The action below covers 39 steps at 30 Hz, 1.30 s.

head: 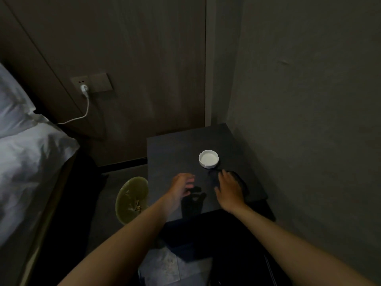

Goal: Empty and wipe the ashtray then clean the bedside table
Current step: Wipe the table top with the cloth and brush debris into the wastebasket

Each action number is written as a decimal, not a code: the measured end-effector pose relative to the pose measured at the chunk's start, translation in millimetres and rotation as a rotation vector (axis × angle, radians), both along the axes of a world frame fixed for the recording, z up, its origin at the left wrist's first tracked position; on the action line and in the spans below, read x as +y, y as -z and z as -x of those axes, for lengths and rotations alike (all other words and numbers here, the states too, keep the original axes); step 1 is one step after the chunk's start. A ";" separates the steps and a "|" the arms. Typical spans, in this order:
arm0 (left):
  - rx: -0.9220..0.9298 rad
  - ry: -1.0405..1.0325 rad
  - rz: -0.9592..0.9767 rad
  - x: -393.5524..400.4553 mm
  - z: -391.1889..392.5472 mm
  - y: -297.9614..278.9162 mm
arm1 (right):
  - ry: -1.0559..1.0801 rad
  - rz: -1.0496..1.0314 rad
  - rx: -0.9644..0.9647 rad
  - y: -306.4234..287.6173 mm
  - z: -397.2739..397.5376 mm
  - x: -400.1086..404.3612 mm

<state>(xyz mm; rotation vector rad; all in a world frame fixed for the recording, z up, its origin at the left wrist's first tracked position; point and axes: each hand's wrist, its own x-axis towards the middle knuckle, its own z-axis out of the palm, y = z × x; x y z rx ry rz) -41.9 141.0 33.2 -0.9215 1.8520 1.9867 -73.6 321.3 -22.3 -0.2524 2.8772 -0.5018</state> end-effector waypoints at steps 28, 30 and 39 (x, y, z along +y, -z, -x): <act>0.111 -0.111 0.403 -51.8 -22.9 70.0 | 0.034 -0.139 0.055 60.0 -21.9 -57.7; 0.185 -0.137 0.479 -52.9 -30.2 69.6 | 0.026 -0.123 0.065 61.1 -30.7 -76.6; 0.310 -0.144 0.742 -87.3 -58.9 76.5 | -0.098 -0.101 0.032 56.7 -89.8 -182.9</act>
